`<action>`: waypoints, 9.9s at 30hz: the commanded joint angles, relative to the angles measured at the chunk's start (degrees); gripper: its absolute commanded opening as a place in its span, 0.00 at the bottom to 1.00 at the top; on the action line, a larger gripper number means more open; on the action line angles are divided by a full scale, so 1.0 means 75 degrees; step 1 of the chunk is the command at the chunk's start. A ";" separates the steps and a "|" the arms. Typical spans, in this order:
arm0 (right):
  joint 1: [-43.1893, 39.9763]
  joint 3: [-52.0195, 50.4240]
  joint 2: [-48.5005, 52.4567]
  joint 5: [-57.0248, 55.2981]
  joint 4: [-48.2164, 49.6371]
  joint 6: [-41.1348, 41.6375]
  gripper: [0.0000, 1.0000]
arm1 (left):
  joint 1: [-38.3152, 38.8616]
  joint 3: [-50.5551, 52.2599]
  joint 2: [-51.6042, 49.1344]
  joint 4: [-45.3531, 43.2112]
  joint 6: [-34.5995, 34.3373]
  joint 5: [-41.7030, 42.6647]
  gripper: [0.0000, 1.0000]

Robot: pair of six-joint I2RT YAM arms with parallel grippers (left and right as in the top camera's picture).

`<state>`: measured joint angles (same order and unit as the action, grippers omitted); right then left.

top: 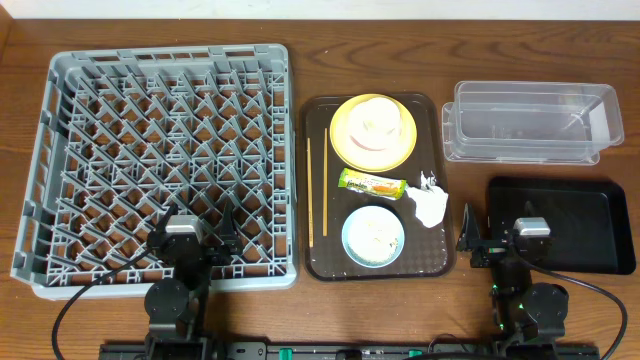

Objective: Sort waste into correct bins and load items into the dishwasher rack

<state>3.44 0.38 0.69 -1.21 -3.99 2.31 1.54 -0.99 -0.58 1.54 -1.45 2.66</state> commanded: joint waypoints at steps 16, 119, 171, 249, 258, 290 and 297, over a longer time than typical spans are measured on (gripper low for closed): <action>-0.0006 -0.0009 -0.0050 0.0023 -0.0029 -0.0064 0.99 | -0.0047 0.0105 0.0064 0.0303 0.0050 -0.0093 0.94; -0.0006 -0.0009 -0.0047 0.0023 -0.0029 -0.0061 0.99 | -0.0047 0.0102 0.0050 0.0306 0.0052 -0.0093 0.94; -0.0006 -0.0009 -0.0047 0.0023 -0.0029 -0.0064 0.99 | -0.0047 0.0102 0.0050 0.0306 0.0052 -0.0093 0.94; -0.0006 -0.0009 -0.0047 0.0023 -0.0029 -0.0064 0.99 | 0.0536 -1.1226 -1.0384 1.0226 -0.2337 0.4902 0.08; -0.0006 -0.0009 -0.0047 0.0023 -0.0029 -0.0064 0.99 | 0.2503 -1.1226 -1.0453 1.0247 -0.3555 0.2334 0.06; -0.0006 -0.0009 -0.0047 0.0023 -0.0029 -0.0064 0.99 | 0.5321 -1.1223 -1.2257 0.8635 -0.4788 -0.0102 0.76; -0.0006 -0.0009 -0.0047 0.0023 -0.0029 -0.0061 0.99 | 0.5319 -1.1226 -1.2391 0.8696 -0.4756 -0.0105 0.78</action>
<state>3.44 0.38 0.69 -1.17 -4.01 2.31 41.36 -85.41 -93.49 66.35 -37.47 2.79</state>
